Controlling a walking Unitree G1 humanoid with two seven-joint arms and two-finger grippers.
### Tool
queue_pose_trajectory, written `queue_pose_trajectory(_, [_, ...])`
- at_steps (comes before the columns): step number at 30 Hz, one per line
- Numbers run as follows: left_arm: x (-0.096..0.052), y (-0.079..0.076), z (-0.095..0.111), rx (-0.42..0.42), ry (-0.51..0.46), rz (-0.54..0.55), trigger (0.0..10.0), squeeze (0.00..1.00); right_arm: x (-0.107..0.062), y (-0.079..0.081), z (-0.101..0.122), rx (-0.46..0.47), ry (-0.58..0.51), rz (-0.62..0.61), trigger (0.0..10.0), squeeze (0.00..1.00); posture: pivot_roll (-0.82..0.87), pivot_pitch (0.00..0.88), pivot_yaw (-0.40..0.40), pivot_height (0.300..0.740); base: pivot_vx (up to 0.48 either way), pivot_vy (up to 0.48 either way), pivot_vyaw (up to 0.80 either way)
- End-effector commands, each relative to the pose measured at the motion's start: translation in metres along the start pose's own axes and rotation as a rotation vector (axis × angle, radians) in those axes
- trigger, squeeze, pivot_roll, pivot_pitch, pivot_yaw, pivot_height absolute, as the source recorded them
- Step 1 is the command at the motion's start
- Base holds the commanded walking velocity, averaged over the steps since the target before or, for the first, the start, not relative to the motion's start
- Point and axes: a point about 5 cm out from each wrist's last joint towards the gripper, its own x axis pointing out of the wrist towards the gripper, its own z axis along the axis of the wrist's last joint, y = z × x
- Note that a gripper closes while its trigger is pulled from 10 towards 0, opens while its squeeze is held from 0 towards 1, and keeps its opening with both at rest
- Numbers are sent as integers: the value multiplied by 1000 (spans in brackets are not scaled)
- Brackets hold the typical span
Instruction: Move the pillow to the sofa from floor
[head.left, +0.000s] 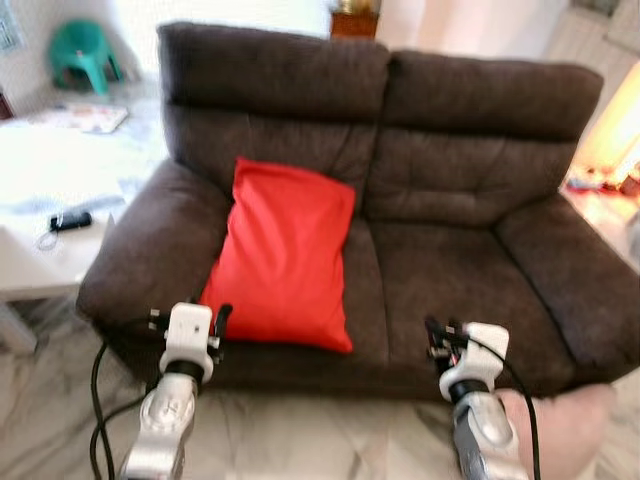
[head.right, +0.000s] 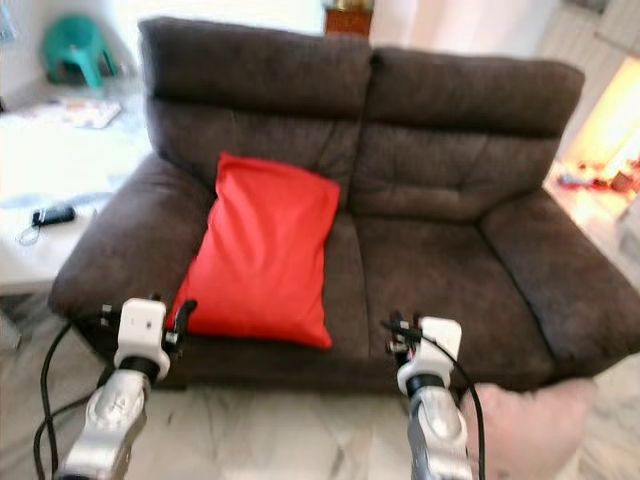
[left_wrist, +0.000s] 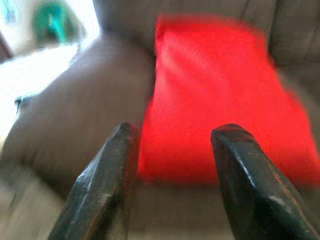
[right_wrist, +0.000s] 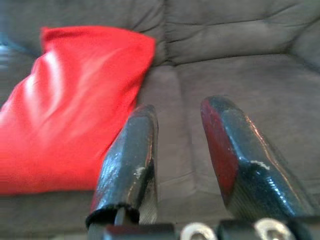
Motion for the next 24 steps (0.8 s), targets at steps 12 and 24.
queue_pose_trajectory(12, [-22,6,-63,-107,342,-16,10000,0,-22,-23,-50,-3,308,-66,10000,0,4,0,-86,740,0,0,0])
queue_pose_trajectory(24, [-56,1,-105,-62,586,-53,10000,0,-57,-14,-97,-18,601,-19,10000,0,2,0,-82,740,0,0,0])
